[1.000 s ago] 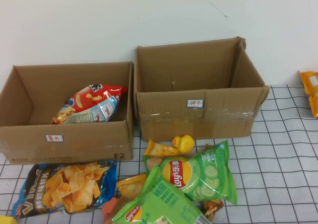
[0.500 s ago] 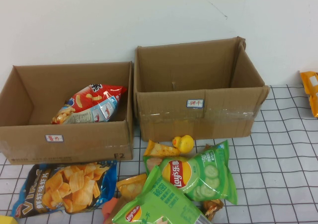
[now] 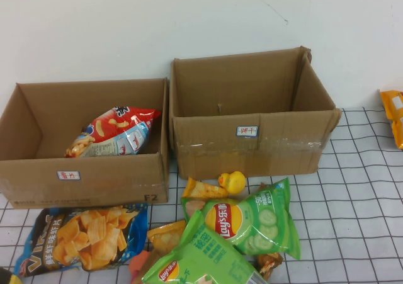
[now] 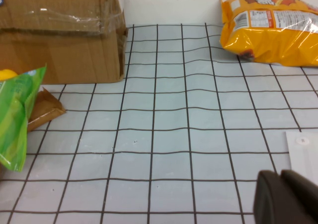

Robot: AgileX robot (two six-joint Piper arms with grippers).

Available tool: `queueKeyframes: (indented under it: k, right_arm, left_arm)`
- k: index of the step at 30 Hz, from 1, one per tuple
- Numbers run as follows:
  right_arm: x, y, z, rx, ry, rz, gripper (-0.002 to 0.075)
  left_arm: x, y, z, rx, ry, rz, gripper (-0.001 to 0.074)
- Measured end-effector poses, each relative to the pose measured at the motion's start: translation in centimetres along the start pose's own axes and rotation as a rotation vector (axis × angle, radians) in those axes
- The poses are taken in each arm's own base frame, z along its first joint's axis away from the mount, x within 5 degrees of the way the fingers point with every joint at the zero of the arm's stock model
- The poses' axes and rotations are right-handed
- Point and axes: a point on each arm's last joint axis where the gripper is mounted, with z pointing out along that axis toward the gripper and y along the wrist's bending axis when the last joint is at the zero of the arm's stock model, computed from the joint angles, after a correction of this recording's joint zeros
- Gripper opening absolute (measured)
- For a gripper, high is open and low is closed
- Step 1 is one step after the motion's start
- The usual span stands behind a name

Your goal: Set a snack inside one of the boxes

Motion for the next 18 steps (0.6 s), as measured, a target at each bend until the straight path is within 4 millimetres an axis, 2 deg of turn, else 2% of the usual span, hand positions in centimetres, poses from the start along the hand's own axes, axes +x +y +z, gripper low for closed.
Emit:
queueKeyframes:
  k: [3,6,8,9,11,15,18]
  right_arm:
    - [0.0,0.0,0.0,0.0,0.0,0.0,-0.0001]
    - [0.0,0.0,0.0,0.0,0.0,0.0,-0.0001]
    - [0.0,0.0,0.0,0.0,0.0,0.0,-0.0001]
    - [0.0,0.0,0.0,0.0,0.0,0.0,-0.0001]
    - [0.0,0.0,0.0,0.0,0.0,0.0,-0.0001]
    - [0.0,0.0,0.0,0.0,0.0,0.0,-0.0001]
    - [0.0,0.0,0.0,0.0,0.0,0.0,-0.0001]
  left_arm:
    - [-0.1,-0.1,0.0,0.006,-0.009,0.03,-0.0002]
    - [0.3,-0.9,-0.2,0.02,0.067,0.237,-0.0002]
    - [0.1,-2.4,-0.5,0.037,0.123,0.382,-0.0001]
    - [-0.3,-3.9,-0.6,0.016,0.186,0.51,-0.0002]
    - [-1.0,-5.3,-0.5,-0.032,0.261,0.642,-0.0002]
    - [-2.5,-7.3,0.9,-0.136,0.418,0.918,-0.0002]
    - [-3.2,-8.6,2.3,-0.134,0.522,1.068,-0.0001]
